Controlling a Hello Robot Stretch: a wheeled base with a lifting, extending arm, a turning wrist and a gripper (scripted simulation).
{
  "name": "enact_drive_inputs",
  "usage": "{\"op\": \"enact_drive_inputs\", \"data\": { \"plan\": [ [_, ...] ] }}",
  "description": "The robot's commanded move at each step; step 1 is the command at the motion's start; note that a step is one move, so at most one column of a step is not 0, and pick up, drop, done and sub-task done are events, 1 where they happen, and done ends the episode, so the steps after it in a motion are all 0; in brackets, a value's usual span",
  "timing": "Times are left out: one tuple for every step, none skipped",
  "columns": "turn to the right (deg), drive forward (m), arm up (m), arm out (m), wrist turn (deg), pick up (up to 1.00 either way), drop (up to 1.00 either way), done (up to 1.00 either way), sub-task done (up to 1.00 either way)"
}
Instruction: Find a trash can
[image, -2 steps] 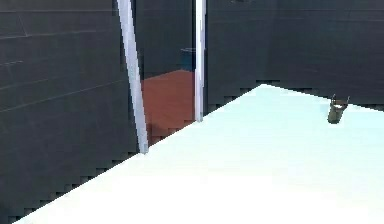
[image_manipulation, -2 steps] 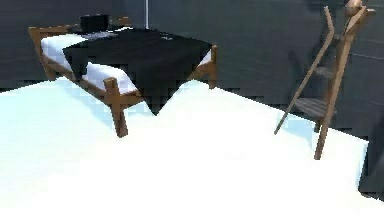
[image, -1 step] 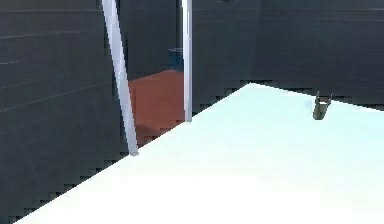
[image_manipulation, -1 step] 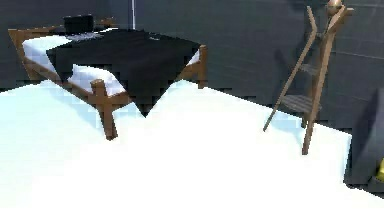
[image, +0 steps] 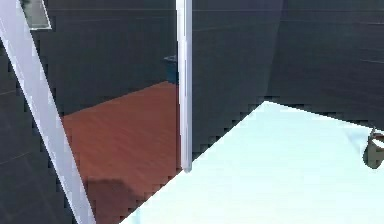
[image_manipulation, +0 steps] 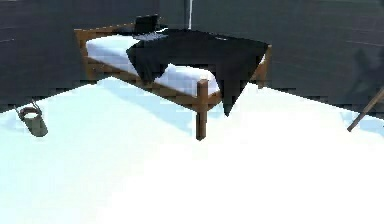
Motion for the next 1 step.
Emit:
{"op": "enact_drive_inputs", "data": {
  "plan": [
    [0.0, 0.65, 0.0, 0.0, 0.0, 0.0, 0.0, 0.0, 0.0]
  ]
}}
